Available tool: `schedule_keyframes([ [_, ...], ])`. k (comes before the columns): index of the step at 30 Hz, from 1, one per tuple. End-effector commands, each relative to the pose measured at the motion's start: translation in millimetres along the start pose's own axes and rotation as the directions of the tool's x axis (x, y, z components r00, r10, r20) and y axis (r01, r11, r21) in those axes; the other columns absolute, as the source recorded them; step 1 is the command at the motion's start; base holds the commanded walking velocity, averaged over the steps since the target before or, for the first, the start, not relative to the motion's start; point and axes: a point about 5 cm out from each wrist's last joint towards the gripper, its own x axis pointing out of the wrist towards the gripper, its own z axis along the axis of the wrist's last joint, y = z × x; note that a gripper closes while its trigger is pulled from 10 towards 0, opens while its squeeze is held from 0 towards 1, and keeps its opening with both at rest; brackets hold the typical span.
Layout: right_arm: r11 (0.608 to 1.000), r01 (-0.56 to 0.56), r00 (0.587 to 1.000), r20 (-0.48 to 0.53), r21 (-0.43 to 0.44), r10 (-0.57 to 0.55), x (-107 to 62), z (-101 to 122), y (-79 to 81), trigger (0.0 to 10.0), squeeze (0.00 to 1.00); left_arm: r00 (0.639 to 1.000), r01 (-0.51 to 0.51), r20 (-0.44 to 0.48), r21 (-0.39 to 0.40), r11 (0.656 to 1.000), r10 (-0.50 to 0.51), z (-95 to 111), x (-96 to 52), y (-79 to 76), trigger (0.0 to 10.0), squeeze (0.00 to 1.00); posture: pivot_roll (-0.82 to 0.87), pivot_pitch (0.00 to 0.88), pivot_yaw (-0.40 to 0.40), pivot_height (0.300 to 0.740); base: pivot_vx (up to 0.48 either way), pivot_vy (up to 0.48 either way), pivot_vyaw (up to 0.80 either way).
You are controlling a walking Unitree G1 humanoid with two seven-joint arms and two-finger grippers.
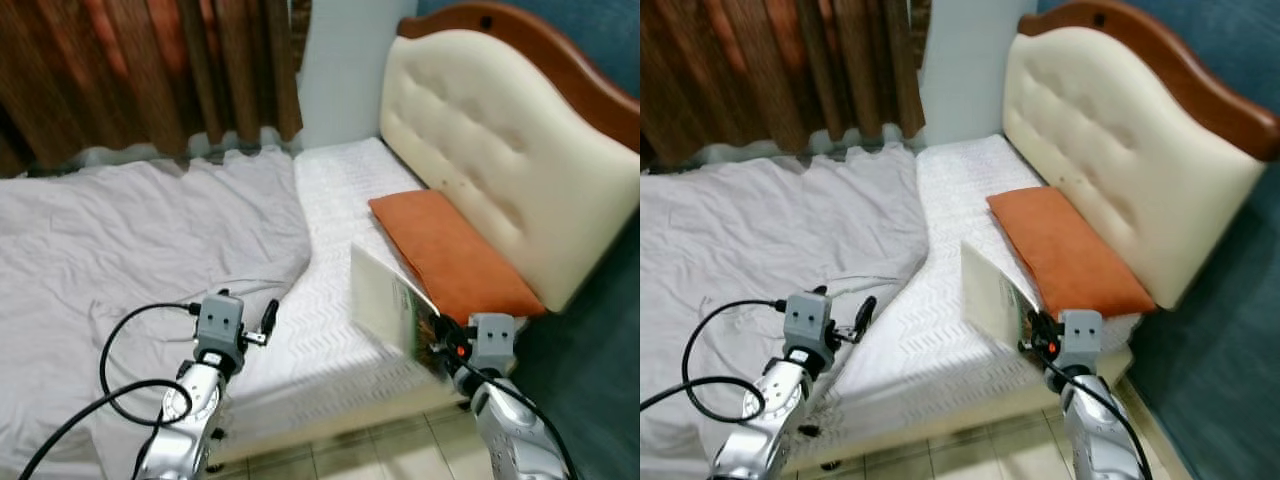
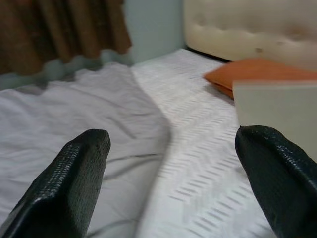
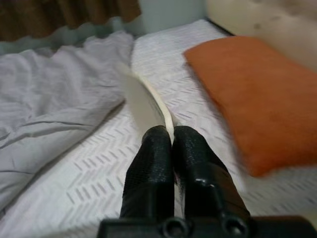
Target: Clean up the room
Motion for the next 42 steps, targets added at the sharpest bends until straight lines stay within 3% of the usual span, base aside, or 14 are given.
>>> schedule_keyframes([
  [1, 0.998, -0.053, 0.997, 0.06, -0.017, 0.054, 9.7, 14, 13.9, 10.0, 0.0, 1.0, -0.009, -0.004, 0.013, 1.0, 0.009, 1, -0.5, 4.5, 10.0, 0.0, -0.08, 0.0, 0.004, 0.74, 0.48, 0.0, 0.0],
  [6, 0.997, -0.082, 0.995, 0.059, -0.018, 0.082, 15.7, 16, 20.2, 10.0, 0.0, 1.0, -0.007, -0.003, 0.014, 1.0, 0.007, 1, -2.0, 3.2, 10.0, 0.0, -0.07, 0.0, 0.004, 0.74, 0.48, 0.0, 0.0],
  [11, 0.99, -0.135, 0.988, 0.074, 0.031, 0.133, 33.1, 29, 40.4, 10.0, 0.0, 1.0, -0.002, 0.001, 0.023, 1.0, 0.002, 3, -6.2, 4.4, 10.0, 0.0, -0.05, 0.0, 0.012, 0.74, 0.48, 0.0, 0.0],
  [13, 0.967, -0.167, 0.98, 0.141, 0.193, 0.141, 54.3, 53, 59.2, 10.0, 0.0, 1.0, 0.006, 0.011, 0.033, 0.999, -0.007, 7, -10.4, 7.0, 10.0, 0.0, -0.02, 0.031, 0.027, 0.74, 0.48, 0.0, 0.0],
  [16, 0.936, -0.101, 0.988, 0.142, 0.336, 0.055, 73.7, 68, 58.1, 10.0, 0.0, 0.999, 0.035, 0.014, 0.084, 0.996, -0.036, 16, -17.1, 8.4, 10.0, 0.0, 0.04, 0.115, 0.052, 0.74, 0.0, 0.0, 0.0],
  [17, 0.936, -0.101, 0.988, 0.142, 0.336, 0.055, 73.7, 68, 58.1, 10.0, 0.0, 0.999, 0.035, 0.014, 0.084, 0.996, -0.036, 16, -17.1, 8.4, 10.0, 0.0, 0.04, 0.115, 0.052, 0.74, 0.0, 0.0, 0.0],
  [18, 0.903, -0.028, 0.994, 0.107, 0.43, -0.02, 82.1, 69, 50.4, 10.0, 0.0, 0.997, 0.075, 0.014, 0.105, 0.992, -0.077, 26, -27.0, 7.1, 10.0, 0.0, 0.11, 0.212, 0.079, 0.74, 0.0, 0.0, 0.0],
  [23, 0.781, 0.109, 0.989, 0.009, 0.615, -0.145, 83.8, 56, 35.2, 10.0, 0.0, 0.986, 0.161, 0.012, 0.135, 0.978, -0.164, 54, -56.6, 6.7, 10.0, 0.0, 0.22, 0.342, 0.149, 0.74, 0.0, 0.0, 0.0],
  [27, 0.57, 0.26, 0.957, -0.13, 0.779, -0.26, 73.9, 23, 27.0, 10.0, 0.0, 0.972, 0.233, -0.045, 0.188, 0.954, -0.229, 79, -87.2, 23.1, 10.0, 0.0, 0.32, 0.48, 0.26, 0.74, 0.0, 0.0, 0.0],
  [29, 0.526, 0.303, 0.942, -0.167, 0.795, -0.291, 69.4, 13, 24.7, 10.0, 0.0, 0.972, 0.234, -0.072, 0.192, 0.953, -0.224, 82, -97.3, 28.4, 10.0, 0.0, 0.33, 0.493, 0.283, 0.74, 0.0, 0.0, 0.0],
  [32, 0.527, 0.36, 0.922, -0.207, 0.77, -0.327, 62.5, 0, 20.6, 10.0, 0.0, 0.965, 0.247, -0.137, 0.196, 0.949, -0.223, 84, -114.9, 30.1, 10.0, 0.0, 0.32, 0.509, 0.291, 0.74, 0.0, 0.0, 0.0],
  [35, 0.57, 0.381, 0.917, -0.218, 0.728, -0.334, 60.0, -3, 16.3, 10.0, 0.0, 0.963, 0.244, -0.165, 0.183, 0.952, -0.215, 83, -120.3, 27.9, 10.0, 0.0, 0.32, 0.516, 0.29, 0.74, 0.0, 0.0, 0.0],
  [37, 0.655, 0.397, 0.912, -0.192, 0.643, -0.363, 58.5, 3, 1.1, 10.0, 0.0, 0.954, 0.262, -0.19, 0.157, 0.952, -0.231, 85, -126.4, 20.1, 10.0, 0.0, 0.3, 0.519, 0.28, 0.74, 0.0, 0.0, 0.0],
  [42, 0.713, 0.428, 0.894, -0.148, 0.556, -0.422, 56.9, 17, -22.1, 10.0, 0.0, 0.947, 0.276, -0.204, 0.129, 0.953, -0.246, 85, -128.9, 14.7, 10.0, 0.0, 0.29, 0.523, 0.272, 0.74, 0.0, 0.0, 0.0],
])
